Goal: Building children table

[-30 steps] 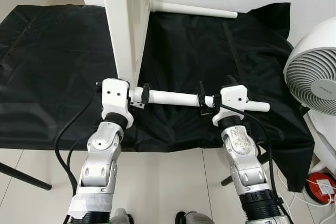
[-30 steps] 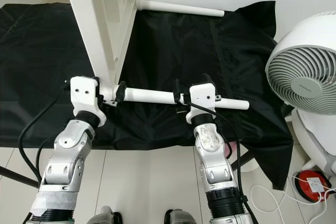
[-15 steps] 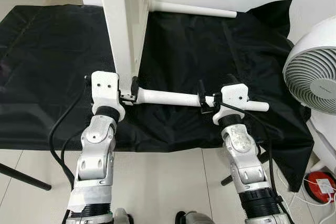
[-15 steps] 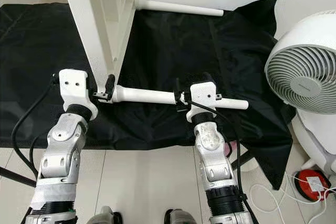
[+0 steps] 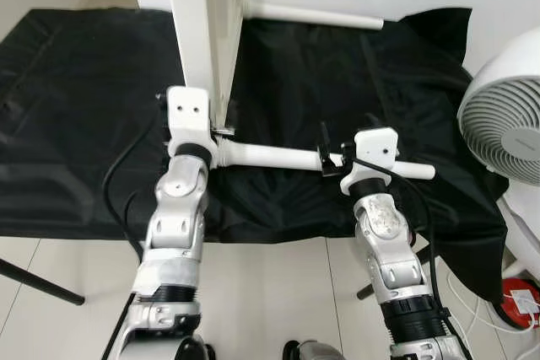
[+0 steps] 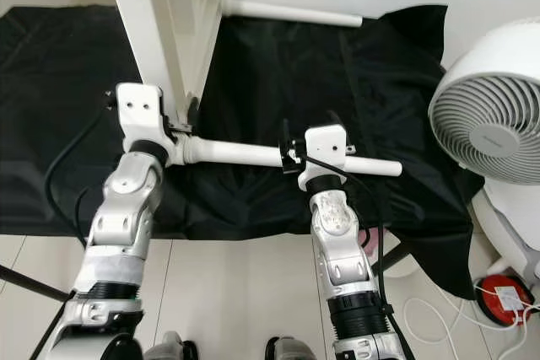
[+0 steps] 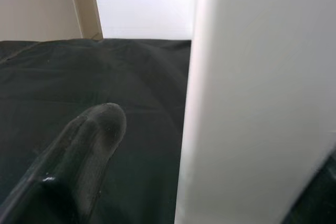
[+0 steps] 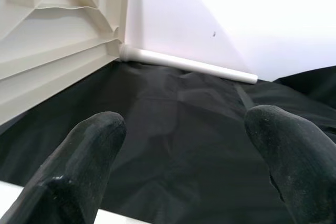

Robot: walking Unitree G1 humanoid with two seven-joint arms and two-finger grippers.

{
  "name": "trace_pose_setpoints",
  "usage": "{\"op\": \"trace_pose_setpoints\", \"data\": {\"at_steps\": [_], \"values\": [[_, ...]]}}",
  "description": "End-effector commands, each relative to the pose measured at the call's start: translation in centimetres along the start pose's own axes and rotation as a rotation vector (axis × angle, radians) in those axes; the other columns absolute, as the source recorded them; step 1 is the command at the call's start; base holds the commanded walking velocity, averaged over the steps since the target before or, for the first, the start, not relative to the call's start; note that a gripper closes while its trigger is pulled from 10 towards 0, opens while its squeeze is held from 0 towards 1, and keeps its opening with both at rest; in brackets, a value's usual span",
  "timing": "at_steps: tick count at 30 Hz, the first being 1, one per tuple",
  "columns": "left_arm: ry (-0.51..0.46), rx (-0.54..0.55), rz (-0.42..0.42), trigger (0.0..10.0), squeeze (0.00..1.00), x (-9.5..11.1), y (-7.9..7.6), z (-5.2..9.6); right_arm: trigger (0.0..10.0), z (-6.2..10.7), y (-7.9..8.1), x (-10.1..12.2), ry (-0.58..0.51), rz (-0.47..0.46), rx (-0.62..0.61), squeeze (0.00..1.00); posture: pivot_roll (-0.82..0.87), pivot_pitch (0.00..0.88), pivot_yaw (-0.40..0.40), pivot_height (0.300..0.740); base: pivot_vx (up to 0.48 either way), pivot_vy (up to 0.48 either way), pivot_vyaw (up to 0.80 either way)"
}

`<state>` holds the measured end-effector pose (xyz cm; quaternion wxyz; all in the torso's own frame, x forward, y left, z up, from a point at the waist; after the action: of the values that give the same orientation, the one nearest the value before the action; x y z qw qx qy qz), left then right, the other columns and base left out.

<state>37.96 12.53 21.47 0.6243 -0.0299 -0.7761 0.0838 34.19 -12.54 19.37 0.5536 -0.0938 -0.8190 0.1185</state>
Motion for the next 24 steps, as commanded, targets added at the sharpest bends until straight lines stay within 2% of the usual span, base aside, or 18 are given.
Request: {"op": "trace_pose_setpoints", "data": {"at_steps": [1, 6, 9, 13, 14, 17, 24], "values": [[0.003, 0.037, -0.023, 10.0, 0.0, -0.3, 0.5, -0.3, 10.0, -0.2, 0.0, 0.2, -0.007, 0.001, -0.01, 0.0, -0.1, 0.102, 0.027, 0.74, 0.0, 0.0, 0.0], [-0.002, 0.025, -0.032, 10.0, 0.0, -0.1, 0.2, -1.0, 10.0, -0.3, -0.1, 0.3, -0.008, 0.0, -0.017, 0.0, -0.1, 0.111, 0.031, 0.74, 0.0, 0.0, 0.0], [-0.008, -0.033, -0.025, 10.0, 0.0, 0.2, -0.9, -1.9, 10.0, -0.4, 0.0, 0.5, -0.015, -0.006, -0.021, 0.0, -0.11, 0.119, 0.035, 0.74, 0.0, 0.0, 0.0], [-0.008, -0.057, -0.014, 10.0, 0.0, 0.2, -1.2, -2.0, 10.0, -0.4, 0.0, 0.6, -0.018, -0.005, -0.019, 0.0, -0.11, 0.119, 0.035, 0.74, 0.0, 0.0, 0.0], [-0.01, -0.11, -0.016, 10.0, 0.0, 0.2, -1.9, -1.9, 10.0, -0.4, 0.0, 0.6, -0.018, -0.003, -0.016, 0.0, -0.11, 0.126, 0.04, 0.74, 0.0, 0.0, 0.0], [-0.016, -0.173, -0.023, 10.0, 0.0, 0.0, -2.7, -1.7, 10.0, -0.2, -0.1, 0.4, -0.015, 0.003, -0.013, 0.0, -0.11, 0.131, 0.043, 0.74, 0.0, 0.0, 0.0], [0.005, -0.234, -0.05, 10.0, 0.0, -1.1, -2.7, -1.0, 10.0, -0.1, -0.5, 0.2, -0.007, 0.014, -0.023, 0.0, -0.11, 0.147, 0.045, 0.74, 0.0, 0.0, 0.0]]}}
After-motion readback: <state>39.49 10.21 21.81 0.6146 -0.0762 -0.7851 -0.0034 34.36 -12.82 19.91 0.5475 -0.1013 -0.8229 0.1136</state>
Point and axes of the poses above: a point about 5 cm out from each wrist's last joint towards the gripper, its own z axis pointing back from the gripper into the wrist, its own x axis along the axis of the wrist's last joint, y = z × x, the point moved 4 cm from there along -z, pointing out of the wrist towards the gripper, and after that the axes turned 9 degrees about z, right-handed, at the moved point
